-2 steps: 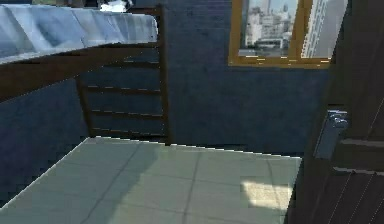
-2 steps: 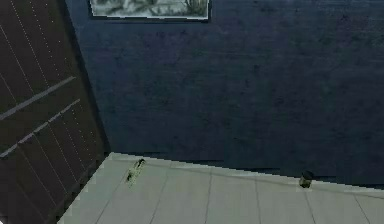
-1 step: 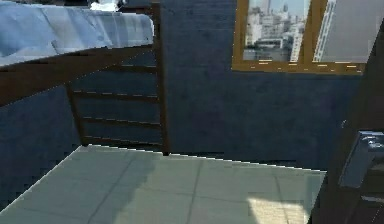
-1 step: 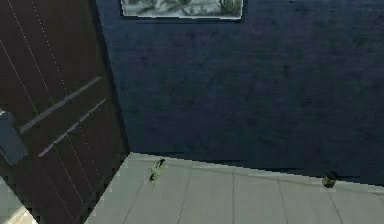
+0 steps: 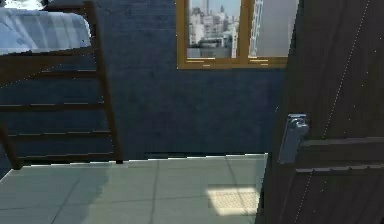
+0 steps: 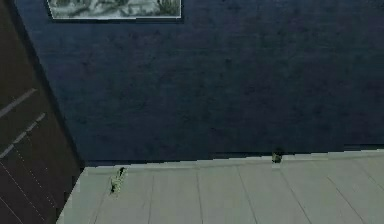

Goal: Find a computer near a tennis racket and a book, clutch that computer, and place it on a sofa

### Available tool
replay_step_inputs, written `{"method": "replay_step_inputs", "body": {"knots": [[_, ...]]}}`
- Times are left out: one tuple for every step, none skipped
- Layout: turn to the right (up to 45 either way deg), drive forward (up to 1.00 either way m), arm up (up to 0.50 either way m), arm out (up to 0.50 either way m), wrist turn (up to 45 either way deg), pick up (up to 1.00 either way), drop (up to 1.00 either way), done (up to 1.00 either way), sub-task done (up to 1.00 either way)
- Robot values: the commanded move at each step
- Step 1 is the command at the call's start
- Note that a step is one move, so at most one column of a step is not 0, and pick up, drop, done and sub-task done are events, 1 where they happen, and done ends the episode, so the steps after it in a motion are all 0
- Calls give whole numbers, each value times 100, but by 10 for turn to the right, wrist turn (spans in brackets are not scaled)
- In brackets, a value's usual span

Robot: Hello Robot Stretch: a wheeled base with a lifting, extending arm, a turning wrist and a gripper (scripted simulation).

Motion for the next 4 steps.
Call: {"method": "replay_step_inputs", "body": {"knots": [[0, 100, 0, 0, 0, 0, 0, 0, 0], [390, 0, 0, 0, 0, 0, 0, 0, 0], [0, 45, 0, 0, 0, 0, 0, 0, 0], [450, 0, 0, 0, 0, 0, 0, 0, 0]]}}
